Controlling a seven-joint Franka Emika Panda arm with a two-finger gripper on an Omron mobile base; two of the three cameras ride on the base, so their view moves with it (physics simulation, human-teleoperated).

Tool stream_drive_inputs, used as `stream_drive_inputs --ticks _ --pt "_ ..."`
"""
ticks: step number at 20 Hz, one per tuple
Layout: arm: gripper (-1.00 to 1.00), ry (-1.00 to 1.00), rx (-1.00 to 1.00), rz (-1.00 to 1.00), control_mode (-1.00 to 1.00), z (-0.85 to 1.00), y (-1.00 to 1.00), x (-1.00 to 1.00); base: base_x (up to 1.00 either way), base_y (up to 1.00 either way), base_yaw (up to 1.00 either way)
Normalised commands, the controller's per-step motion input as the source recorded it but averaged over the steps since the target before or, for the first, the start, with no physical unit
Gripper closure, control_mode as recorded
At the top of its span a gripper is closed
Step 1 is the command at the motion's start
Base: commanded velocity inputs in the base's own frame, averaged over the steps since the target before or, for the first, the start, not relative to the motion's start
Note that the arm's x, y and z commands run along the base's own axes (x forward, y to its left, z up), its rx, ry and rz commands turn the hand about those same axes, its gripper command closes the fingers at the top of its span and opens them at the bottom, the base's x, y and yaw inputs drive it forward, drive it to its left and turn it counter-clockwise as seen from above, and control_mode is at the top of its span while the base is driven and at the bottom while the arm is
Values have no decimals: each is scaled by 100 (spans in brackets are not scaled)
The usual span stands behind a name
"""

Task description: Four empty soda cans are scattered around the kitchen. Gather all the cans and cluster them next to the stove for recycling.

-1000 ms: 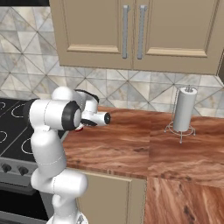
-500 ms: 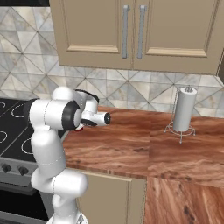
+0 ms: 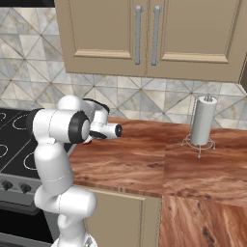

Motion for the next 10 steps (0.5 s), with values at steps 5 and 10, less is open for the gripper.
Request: stream_drive_inputs --ticks 5,10 --pt "-100 -4 0 0 -100 0 0 0 0 0 0" --pt "-100 -3 0 0 -100 0 0 -2 0 0 0"
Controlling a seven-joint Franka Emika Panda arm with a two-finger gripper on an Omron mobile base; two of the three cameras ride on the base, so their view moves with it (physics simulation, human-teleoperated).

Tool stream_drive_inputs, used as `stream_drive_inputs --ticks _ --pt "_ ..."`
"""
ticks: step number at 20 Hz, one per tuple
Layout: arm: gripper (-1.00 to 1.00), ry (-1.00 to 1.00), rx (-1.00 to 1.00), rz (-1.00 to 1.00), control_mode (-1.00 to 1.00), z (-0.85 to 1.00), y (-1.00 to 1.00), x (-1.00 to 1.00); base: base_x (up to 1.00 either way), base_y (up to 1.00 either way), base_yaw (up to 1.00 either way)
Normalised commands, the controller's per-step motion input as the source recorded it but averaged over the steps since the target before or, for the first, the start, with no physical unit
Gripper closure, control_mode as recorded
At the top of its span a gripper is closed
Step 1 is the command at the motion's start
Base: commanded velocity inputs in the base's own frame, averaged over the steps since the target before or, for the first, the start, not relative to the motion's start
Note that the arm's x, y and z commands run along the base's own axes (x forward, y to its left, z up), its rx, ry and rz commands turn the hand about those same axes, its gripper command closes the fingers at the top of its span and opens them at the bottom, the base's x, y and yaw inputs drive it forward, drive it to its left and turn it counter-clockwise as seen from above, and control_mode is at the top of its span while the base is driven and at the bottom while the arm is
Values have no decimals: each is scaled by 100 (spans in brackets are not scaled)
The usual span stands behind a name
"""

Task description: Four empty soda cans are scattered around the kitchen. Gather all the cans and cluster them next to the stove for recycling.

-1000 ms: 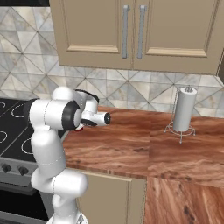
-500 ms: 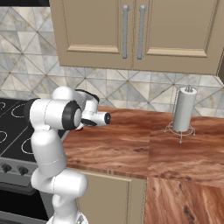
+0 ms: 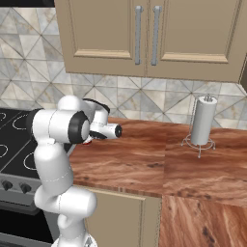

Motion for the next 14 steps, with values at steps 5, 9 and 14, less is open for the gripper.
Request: stream_drive_inputs --ticks 5,9,14 --pt "-100 -3 0 0 -100 0 0 -6 0 0 0" --pt "-100 -1 0 0 -100 0 0 -7 0 0 0" --pt "-100 0 0 0 -100 0 0 -5 0 0 0"
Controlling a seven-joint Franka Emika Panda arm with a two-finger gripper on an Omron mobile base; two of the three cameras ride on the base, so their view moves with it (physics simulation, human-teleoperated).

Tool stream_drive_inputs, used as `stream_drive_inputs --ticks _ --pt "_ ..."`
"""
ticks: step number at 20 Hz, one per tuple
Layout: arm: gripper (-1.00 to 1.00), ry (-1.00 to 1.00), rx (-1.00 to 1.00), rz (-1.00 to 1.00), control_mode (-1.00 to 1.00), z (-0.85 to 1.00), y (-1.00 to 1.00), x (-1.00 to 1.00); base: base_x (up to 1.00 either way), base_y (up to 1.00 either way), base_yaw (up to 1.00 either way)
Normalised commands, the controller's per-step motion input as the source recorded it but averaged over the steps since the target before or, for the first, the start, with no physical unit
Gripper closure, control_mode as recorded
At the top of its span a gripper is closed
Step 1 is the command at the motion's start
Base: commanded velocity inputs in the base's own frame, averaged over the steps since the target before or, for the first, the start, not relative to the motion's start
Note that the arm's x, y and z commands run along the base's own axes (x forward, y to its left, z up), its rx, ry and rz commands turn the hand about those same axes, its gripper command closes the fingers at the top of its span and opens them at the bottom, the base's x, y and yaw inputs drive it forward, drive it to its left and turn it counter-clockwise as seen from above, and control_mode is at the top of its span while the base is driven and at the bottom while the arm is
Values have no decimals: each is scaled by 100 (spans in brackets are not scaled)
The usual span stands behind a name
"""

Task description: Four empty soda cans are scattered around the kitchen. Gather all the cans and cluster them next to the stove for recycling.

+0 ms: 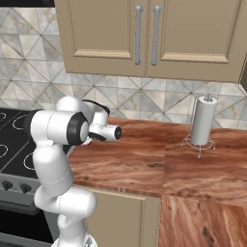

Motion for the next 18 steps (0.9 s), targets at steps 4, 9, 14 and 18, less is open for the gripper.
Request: stream_drive_inputs --ticks 4,9,14,18 --pt "-100 0 0 0 -100 4 0 -5 0 0 0" --pt "-100 0 0 -1 -100 10 -6 -13 0 0 0" --pt "-100 0 0 -1 -100 10 -8 -13 0 0 0" --pt "-100 0 0 -1 -100 10 -7 -10 0 0 0"
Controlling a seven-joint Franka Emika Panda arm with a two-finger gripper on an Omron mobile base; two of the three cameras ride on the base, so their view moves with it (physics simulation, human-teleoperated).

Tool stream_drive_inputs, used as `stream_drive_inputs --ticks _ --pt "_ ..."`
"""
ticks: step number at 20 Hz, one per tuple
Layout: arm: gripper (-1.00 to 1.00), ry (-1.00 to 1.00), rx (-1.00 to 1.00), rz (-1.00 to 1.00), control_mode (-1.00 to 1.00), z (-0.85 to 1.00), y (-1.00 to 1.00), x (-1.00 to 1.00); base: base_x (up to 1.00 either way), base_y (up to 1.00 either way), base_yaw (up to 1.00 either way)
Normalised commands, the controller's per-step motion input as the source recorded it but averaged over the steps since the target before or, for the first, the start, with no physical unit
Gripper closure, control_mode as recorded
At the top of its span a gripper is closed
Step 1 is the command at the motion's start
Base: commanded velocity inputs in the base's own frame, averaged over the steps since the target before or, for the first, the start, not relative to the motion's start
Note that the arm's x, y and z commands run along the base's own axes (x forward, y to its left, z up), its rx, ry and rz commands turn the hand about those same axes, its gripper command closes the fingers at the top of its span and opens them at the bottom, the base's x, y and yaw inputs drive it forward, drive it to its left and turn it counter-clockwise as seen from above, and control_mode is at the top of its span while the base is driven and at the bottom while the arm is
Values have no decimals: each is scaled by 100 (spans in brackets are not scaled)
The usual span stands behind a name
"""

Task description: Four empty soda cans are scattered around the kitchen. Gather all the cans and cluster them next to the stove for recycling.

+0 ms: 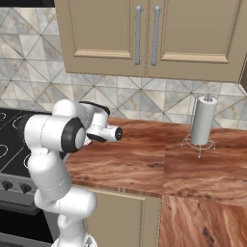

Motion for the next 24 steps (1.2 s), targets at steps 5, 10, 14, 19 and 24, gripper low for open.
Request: stream_drive_inputs --ticks 5,10,14,19,24 --pt "-100 0 0 -3 -100 15 -2 -1 0 0 0" --pt "-100 3 0 -6 -100 18 0 4 0 0 0" --pt "-100 4 0 -6 -100 20 0 4 0 0 0" --pt "-100 4 0 -6 -100 27 0 0 0 0 0" --pt "-100 1 0 -4 -100 23 0 -3 0 0 0"
